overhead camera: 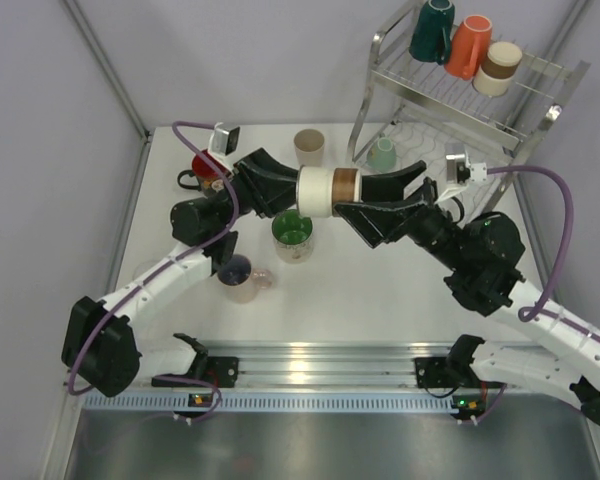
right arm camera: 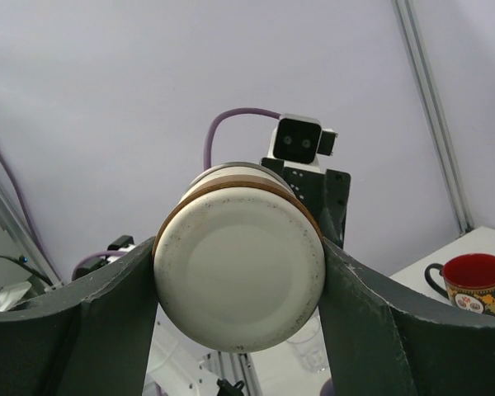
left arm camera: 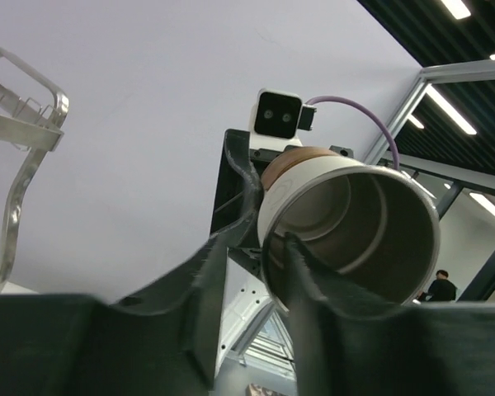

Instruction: Load the cups into the dish rack

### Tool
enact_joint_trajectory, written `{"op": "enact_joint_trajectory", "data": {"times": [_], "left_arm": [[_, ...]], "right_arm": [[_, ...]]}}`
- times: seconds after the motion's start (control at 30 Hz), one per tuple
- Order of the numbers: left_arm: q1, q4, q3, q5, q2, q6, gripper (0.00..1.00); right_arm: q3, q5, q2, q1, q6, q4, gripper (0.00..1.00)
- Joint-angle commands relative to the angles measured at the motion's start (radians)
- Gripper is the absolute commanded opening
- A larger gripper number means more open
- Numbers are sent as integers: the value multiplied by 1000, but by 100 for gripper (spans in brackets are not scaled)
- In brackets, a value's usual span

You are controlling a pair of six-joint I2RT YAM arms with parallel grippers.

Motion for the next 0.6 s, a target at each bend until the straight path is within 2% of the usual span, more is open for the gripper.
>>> {"op": "enact_joint_trajectory", "data": {"times": [0.0, 0.03, 0.13, 0.27, 0.33, 0.37, 0.5, 0.53, 0.57], "left_arm": [[-1, -3, -17, -15, -27, 27, 44], [1, -25, -20, -17, -42, 41, 55], [1, -188, -9, -28, -77, 132, 72], [-1, -353, -10, -69, -145, 254, 84], [1, -478, -1, -89, -171, 314, 87], [1, -531, 11, -106, -176, 340, 98], [1, -836, 78, -187, -197, 483, 98], [1, -888, 98, -214, -212, 539, 98], [1, -980, 105, -282, -222, 561, 98]], "right_arm": [[26, 11, -13, 1, 7, 42, 0], [22, 26, -19, 2, 15, 42, 0], [4, 49, -50, 2, 25, 46, 0], [19, 111, -94, 1, 4, -38, 0], [50, 201, -106, 2, -33, -153, 0], [59, 238, -120, 2, -40, -188, 0], [192, 433, -123, 1, -158, -417, 0], [234, 530, -113, 1, -197, -525, 0], [331, 589, -79, 1, -236, -581, 0]]}}
